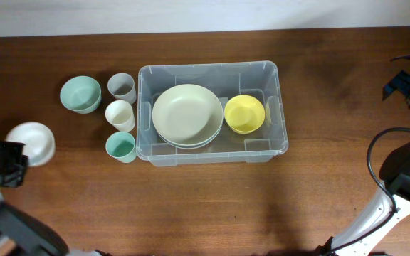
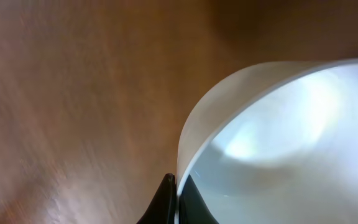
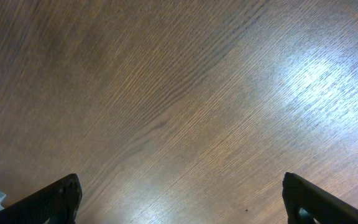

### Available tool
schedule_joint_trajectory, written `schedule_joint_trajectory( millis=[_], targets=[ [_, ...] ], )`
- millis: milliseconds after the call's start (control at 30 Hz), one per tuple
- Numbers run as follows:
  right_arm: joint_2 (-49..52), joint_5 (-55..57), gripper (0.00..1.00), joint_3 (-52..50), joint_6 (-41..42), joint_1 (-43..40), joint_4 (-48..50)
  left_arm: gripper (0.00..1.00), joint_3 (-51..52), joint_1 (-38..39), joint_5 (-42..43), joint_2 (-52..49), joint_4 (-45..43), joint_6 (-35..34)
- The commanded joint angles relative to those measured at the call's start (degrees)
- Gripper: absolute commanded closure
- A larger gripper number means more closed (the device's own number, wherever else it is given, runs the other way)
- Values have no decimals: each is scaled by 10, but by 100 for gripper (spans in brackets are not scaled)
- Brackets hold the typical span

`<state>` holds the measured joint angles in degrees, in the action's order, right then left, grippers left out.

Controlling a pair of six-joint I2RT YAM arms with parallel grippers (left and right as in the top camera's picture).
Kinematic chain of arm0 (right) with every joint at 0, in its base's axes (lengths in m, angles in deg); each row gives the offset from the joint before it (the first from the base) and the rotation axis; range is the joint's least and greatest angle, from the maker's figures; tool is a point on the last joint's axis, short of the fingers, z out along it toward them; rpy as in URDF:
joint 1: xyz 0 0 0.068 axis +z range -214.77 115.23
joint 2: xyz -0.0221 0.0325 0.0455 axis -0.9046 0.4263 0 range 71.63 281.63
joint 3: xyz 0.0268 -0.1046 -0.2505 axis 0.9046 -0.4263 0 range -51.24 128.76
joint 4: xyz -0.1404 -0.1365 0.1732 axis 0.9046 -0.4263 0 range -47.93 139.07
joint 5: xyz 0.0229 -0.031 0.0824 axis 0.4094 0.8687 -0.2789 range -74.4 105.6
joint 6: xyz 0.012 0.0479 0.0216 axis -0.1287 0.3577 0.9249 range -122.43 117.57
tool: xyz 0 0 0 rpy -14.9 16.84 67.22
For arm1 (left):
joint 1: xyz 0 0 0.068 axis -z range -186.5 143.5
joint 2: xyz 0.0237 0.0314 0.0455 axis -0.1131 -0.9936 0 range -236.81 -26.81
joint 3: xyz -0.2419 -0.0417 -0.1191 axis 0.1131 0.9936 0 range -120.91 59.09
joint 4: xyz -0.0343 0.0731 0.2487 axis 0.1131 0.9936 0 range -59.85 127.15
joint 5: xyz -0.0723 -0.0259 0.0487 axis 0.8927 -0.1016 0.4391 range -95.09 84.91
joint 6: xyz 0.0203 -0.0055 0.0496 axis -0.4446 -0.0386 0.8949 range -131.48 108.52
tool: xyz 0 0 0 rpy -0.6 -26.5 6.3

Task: Pack container
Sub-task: 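Lift the white bowl and carry it over the container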

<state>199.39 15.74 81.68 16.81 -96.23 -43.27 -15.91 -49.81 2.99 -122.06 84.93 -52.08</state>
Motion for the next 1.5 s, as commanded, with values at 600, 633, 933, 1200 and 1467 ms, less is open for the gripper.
schedule_joint_trajectory(
  millis=[600, 633, 933, 1200, 1467],
  targets=[
    [-18, 1, 1, -2, 3, -1, 0, 99, -32, 486, 132, 224, -299, 42],
    [-18, 1, 1, -2, 3, -1, 0, 99, -32, 515, 110, 219, -305, 42],
    [-18, 1, 1, -2, 3, -1, 0, 99, -32, 712, -20, 102, -377, 45],
    [-18, 1, 1, -2, 3, -1, 0, 99, -32, 741, -19, -13, -404, 45],
    [-18, 1, 1, -2, 3, -1, 0, 99, -32, 743, -18, -85, -413, 45]
  ],
)
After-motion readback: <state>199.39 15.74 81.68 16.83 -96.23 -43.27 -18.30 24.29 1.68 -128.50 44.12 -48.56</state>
